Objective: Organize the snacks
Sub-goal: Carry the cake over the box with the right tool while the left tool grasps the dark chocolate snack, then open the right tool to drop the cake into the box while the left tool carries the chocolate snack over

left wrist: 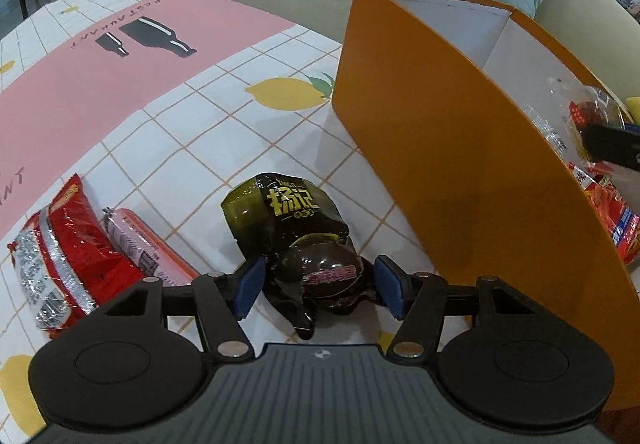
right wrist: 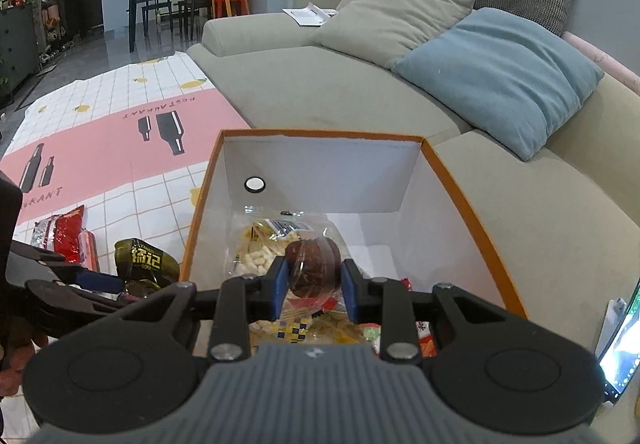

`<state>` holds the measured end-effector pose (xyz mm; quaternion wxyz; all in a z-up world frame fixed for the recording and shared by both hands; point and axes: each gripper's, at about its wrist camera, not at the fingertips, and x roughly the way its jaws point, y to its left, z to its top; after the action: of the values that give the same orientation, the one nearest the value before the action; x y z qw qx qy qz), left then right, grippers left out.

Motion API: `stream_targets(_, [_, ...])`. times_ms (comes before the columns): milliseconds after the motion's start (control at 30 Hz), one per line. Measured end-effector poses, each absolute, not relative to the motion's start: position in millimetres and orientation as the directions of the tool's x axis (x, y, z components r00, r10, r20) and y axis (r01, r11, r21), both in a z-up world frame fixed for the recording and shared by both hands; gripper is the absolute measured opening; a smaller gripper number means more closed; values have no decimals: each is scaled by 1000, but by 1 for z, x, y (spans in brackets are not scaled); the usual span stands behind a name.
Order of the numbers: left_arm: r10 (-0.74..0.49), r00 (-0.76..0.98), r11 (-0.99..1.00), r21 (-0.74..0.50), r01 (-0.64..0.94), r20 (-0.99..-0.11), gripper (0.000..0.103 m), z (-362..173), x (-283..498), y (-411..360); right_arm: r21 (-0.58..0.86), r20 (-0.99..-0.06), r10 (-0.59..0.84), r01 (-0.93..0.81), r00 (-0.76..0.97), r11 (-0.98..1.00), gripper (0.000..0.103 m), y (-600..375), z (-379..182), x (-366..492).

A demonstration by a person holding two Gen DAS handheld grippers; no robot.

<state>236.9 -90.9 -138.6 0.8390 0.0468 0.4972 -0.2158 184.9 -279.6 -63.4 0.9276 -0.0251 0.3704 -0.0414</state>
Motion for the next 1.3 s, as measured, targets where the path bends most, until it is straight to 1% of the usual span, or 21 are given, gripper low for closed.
stream_targets(167, [-291,404,912,-124,390,-867,73,-144,241,-98,-78,-698,-101,64,709,995,27,-281,-68,187])
stream_targets(333, [-234,432,892,-15,451,-871,73,-147,234,-112,-83,-709,-102,61,698,995,27,-284,-72,190])
stream_targets(400, [-230,436,881,4,473,-870,72,-147,232,-114,-87,-714,-102,57,693,995,27,-285,-73,193])
stream_targets(500, [-232,431,886,-7,464,-872,69,-145,234,-111,-87,-718,-108,64,687,994,27,-290,-73,201])
stream_targets(600, [-229,427,900,-22,436,-875,65,-142,236,-108,-59,-727,-107,94,678,994,27,-300,-71,208])
stream_targets(800, [-280,456,922,-106,371,-845,65,-119,237,-94,10,-723,-69,110,687,994,27,-316,-66,210])
stream_targets(933, [-323,508,926,-156,344,-798,65,-84,237,-86,-46,-710,-106,103,696,994,27,-320,-64,214])
stream_targets(1033, [-351,541,920,-176,349,-765,65,-56,241,-87,-82,-719,-138,114,682,990,27,-328,-66,223])
stream_targets(1167, [-389,560,903,-181,390,-731,65,-26,244,-98,-151,-746,-181,102,640,983,27,-332,-76,238])
stream_targets(1300, [-428,548,875,-177,451,-719,65,-11,246,-120,-224,-761,-226,81,608,971,27,-331,-88,246])
